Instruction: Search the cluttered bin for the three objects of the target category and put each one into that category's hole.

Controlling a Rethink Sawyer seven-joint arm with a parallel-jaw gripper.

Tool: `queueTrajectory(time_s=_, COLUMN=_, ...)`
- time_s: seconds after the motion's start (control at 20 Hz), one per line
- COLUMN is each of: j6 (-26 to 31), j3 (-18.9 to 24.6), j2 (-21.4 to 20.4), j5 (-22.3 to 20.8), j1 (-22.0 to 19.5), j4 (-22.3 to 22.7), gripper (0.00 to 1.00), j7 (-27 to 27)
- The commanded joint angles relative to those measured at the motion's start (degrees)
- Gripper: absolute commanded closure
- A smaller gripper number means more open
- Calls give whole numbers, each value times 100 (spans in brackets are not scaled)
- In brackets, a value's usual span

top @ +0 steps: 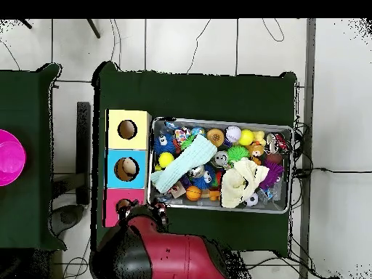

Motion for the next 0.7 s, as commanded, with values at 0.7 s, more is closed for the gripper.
queueTrajectory(time_s=0.7, j6=384, j3=58, j2=1508, j5=-352, j1=-290, j4=-2003, gripper=0, j7=298)
